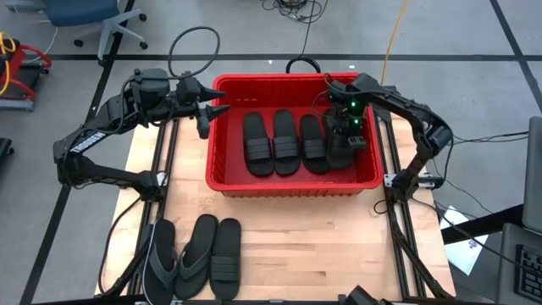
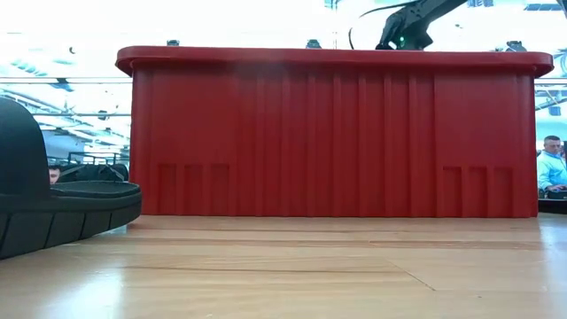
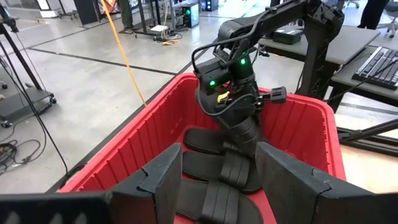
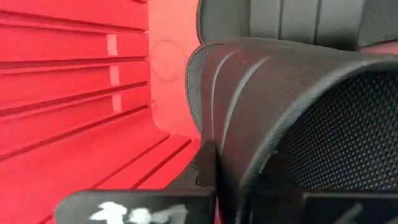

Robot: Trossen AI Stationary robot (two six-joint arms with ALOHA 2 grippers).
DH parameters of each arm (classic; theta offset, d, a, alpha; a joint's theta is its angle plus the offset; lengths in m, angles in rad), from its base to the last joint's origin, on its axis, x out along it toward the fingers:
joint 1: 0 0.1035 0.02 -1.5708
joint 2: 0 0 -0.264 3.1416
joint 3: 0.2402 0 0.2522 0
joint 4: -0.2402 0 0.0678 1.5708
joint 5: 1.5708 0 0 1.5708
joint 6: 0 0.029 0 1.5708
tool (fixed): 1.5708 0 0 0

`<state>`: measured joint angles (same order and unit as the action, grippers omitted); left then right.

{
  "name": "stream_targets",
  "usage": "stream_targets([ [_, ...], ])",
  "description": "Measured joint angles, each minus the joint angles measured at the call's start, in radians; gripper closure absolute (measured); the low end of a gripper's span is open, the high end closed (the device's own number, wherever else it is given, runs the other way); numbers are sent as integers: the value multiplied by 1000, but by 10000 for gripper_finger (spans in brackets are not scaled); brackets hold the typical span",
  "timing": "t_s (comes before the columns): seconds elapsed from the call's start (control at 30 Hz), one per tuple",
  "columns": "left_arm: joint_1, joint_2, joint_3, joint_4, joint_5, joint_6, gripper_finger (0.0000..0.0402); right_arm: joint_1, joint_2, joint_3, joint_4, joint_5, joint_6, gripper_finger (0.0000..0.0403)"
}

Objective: Pick and place slides into bin
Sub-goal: Put the black slide into the red bin

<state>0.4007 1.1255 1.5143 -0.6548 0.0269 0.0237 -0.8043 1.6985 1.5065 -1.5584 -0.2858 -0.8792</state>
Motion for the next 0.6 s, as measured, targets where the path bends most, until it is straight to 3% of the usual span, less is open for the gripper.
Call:
stream_targets([
  [0.1, 0, 0, 0, 0, 0, -6, 199, -9, 15, 0, 18, 5, 34, 394],
  [0.23, 0, 0, 0, -1, 0, -10, 199, -7, 17, 1, 56, 100, 121, 369],
  [0.6, 0, 0, 0, -19, 2, -2, 199, -8, 17, 7, 85, 129, 179, 251],
])
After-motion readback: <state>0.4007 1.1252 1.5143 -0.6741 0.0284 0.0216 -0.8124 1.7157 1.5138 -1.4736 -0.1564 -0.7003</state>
